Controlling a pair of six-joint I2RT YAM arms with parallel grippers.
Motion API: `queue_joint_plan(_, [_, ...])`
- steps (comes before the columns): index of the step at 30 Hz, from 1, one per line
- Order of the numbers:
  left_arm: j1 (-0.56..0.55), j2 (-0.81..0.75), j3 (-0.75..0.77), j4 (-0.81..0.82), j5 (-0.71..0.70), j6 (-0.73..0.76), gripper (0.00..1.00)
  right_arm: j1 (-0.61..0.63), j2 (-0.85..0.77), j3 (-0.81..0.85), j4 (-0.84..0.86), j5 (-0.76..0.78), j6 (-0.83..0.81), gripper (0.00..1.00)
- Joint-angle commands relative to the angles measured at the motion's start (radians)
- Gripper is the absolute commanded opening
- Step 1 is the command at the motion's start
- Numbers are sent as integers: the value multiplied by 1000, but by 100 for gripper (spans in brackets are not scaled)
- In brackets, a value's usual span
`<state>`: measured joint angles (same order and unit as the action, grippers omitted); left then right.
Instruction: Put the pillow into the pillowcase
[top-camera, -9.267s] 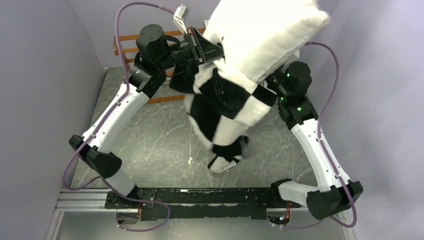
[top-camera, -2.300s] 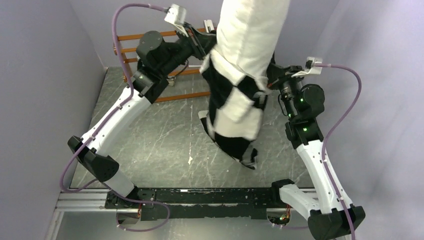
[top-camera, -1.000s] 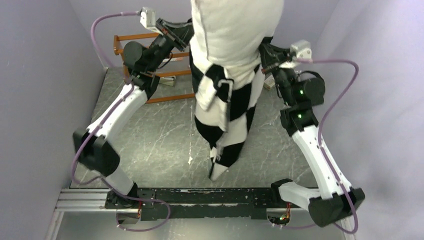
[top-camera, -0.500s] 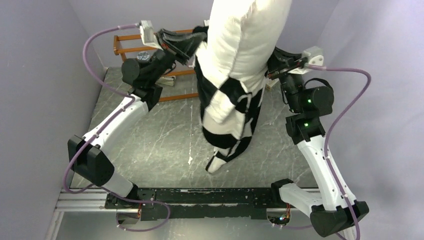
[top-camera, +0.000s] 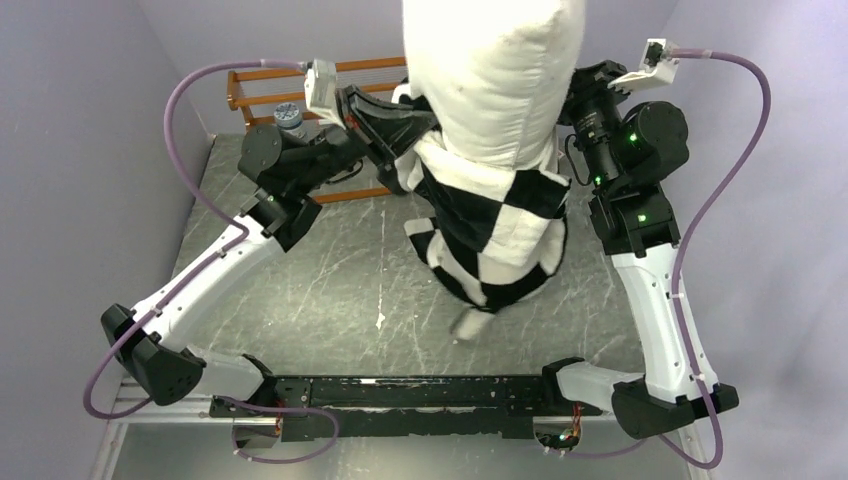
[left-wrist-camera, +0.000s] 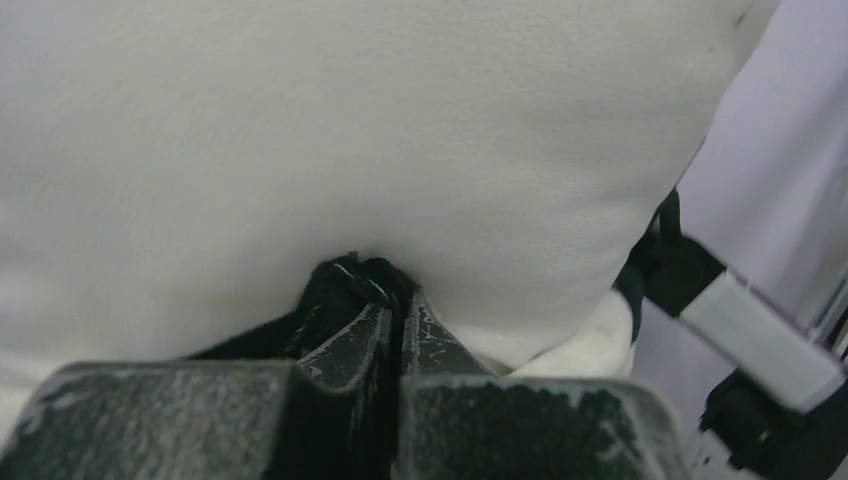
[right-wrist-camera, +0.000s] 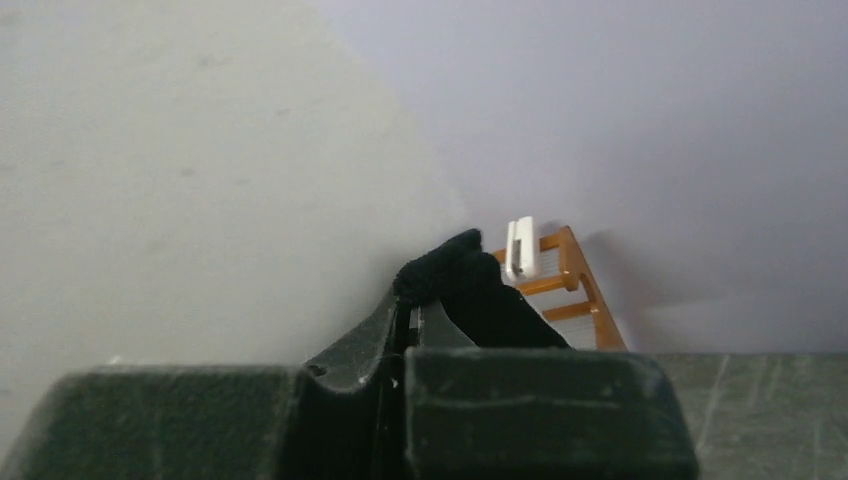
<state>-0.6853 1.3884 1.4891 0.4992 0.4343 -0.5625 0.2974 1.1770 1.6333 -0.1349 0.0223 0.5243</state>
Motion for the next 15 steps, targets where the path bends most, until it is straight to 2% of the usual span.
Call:
queue_joint_plan(1, [-2, -26, -50, 203, 98, 289, 5, 4, -4, 22, 204, -125, 7, 0])
queue_joint_plan(3, [-2, 19, -24, 279, 98, 394, 5, 5, 0, -33, 417, -199, -44, 0])
queue_joint_plan(5, [-2, 75, 47, 338, 81, 484, 5, 5, 36, 28, 503, -289, -154, 0])
queue_joint_plan(7, [2, 130, 166, 281, 6, 530, 5, 5, 58, 63, 569, -446, -278, 0])
queue_joint_plan(9, [6, 128, 173, 251, -58, 534, 5, 5, 3, -56, 713, -523, -301, 0])
queue_joint_plan(11, [22, 101, 108, 227, -191, 507, 5, 5, -70, -199, 827, -597, -297, 0])
queue_joint_plan(12, [59, 92, 68, 255, -264, 401, 5, 5, -96, -248, 838, -641, -286, 0])
queue_joint_plan(13, [153, 91, 24, 316, -301, 245, 5, 4, -121, -290, 832, -674, -273, 0])
queue_joint_plan(15, [264, 113, -38, 469, -307, -89, 5, 6, -154, -372, 860, -691, -260, 0])
